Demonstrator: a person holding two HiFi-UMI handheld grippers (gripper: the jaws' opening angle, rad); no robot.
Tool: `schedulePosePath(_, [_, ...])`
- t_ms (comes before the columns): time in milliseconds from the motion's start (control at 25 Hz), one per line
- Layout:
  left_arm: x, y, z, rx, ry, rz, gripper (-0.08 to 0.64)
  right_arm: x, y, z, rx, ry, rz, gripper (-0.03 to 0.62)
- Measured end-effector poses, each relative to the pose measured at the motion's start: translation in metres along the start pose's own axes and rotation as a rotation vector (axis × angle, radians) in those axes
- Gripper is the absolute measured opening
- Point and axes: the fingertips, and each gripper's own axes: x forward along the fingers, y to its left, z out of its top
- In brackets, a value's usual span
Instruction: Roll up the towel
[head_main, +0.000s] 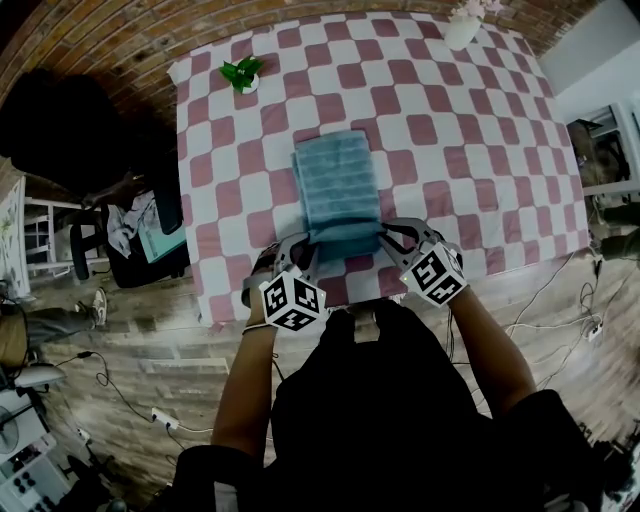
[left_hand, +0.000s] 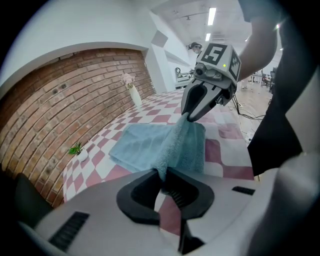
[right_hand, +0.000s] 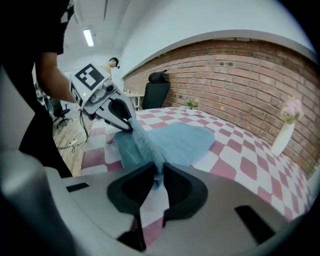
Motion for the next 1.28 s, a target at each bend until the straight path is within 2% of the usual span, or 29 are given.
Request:
schedulePosePath(80, [0.005,0.004,-0.002,0.005,0.006,0.010,0.043,0.006,-0.005,0.002,0.079,-0.042,0.008,0.061])
schedulePosePath(160, [0.012,0.006,-0.002,0.003,0.011,0.014,0.044,0.008,-0.011,0.001,0.112,-0.054,-0.004,0.067])
schedulePosePath(320, [0.024,0.011,-0.005,-0.005,0.025,0.015,0.043,0.003,-0.016,0.011,0.075,-0.094,-0.021,0.103])
schedulePosePath(400, [0.027,0.014,-0.004,-0.006,0.026,0.011,0.043,-0.007,-0.010,0.021,-0.013,-0.135,-0.010,0.134])
schedulePosePath(480, [0.030,0.015,-0.004,-0.006,0.024,0.006,0.043,-0.018,0.005,0.026,-0.149,-0.143,0.014,0.203])
schedulePosePath(560, [0.031,0.016,-0.003,-0.013,0.022,0.002,0.043,-0.025,0.025,0.027,-0.301,-0.127,0.051,0.239])
schedulePosePath(680, [0.031,0.017,-0.003,-0.022,0.021,-0.001,0.043,-0.021,0.050,0.019,-0.528,-0.063,0.082,0.262])
schedulePosePath(800, [0.031,0.016,-0.003,-0.022,0.020,-0.002,0.043,-0.004,0.061,0.005,-0.657,-0.020,0.093,0.262])
schedulePosePath(1080, [0.028,0.013,-0.003,0.003,0.020,-0.015,0.044,0.032,0.054,-0.010,-0.717,0.049,0.129,0.259])
schedulePosePath(1200, [0.024,0.017,-0.005,-0.033,0.013,-0.017,0.062,0.038,0.052,-0.011,-0.696,0.066,0.192,0.262])
schedulePosePath(1280, [0.018,0.023,-0.004,-0.057,-0.001,-0.007,0.108,0.040,0.051,-0.011,-0.660,0.073,0.234,0.264])
